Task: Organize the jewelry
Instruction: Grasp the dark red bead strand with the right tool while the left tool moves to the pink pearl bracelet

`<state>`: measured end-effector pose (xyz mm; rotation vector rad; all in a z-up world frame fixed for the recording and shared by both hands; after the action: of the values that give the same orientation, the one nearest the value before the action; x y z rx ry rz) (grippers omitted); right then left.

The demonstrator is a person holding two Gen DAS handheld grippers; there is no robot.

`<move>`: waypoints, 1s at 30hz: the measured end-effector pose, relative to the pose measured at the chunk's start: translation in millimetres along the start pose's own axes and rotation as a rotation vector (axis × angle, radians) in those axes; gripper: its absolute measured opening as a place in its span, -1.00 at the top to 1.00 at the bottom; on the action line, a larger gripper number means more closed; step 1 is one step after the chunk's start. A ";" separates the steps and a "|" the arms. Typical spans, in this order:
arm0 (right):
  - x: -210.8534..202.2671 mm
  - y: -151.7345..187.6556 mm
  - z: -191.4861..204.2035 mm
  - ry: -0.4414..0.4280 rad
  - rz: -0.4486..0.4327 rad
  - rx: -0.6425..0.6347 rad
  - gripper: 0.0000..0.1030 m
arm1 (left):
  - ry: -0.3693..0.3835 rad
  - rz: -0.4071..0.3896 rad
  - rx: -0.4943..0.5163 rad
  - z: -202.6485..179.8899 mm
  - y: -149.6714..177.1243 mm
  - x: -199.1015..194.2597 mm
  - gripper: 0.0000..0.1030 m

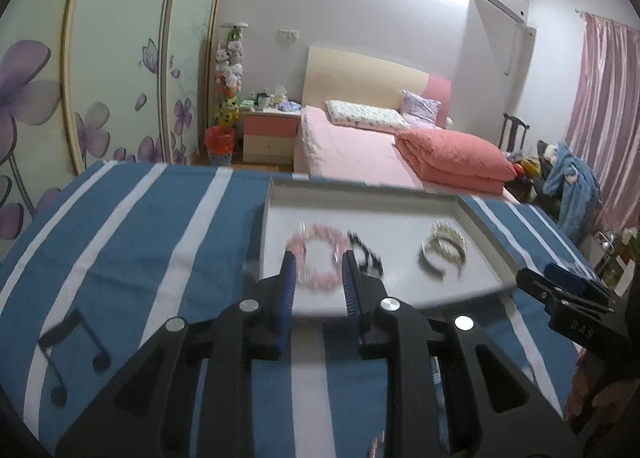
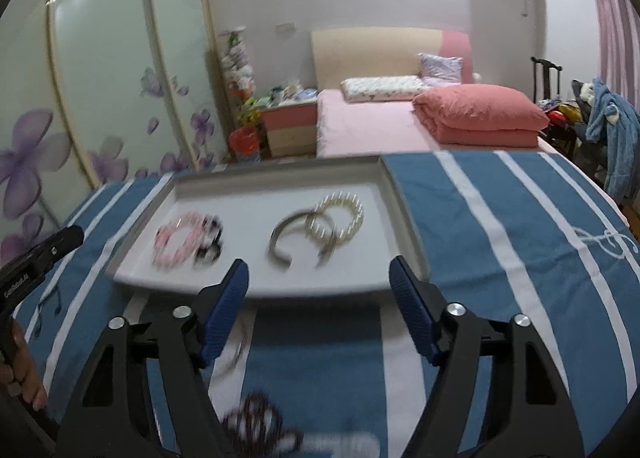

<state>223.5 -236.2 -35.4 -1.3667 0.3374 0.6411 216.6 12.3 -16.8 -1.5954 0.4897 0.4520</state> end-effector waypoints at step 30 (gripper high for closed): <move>1.3 73.3 2.0 -0.007 0.255 -0.019 0.74 | 0.153 0.201 0.157 -30.7 92.3 -36.5 0.48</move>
<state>180.0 -228.7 -94.1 -1.3504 0.5064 0.8612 134.6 -22.7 -70.2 -1.4409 0.7885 0.4329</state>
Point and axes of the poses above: each gripper's, at about its wrist camera, not at the fingertips, and x roughly the way its jaws point, z to its left, y to its underside, the point moved 1 cm from there along x, roughly the way its jaws point, and after that the axes turned 7 degrees about -y, right-handed, at the moved point
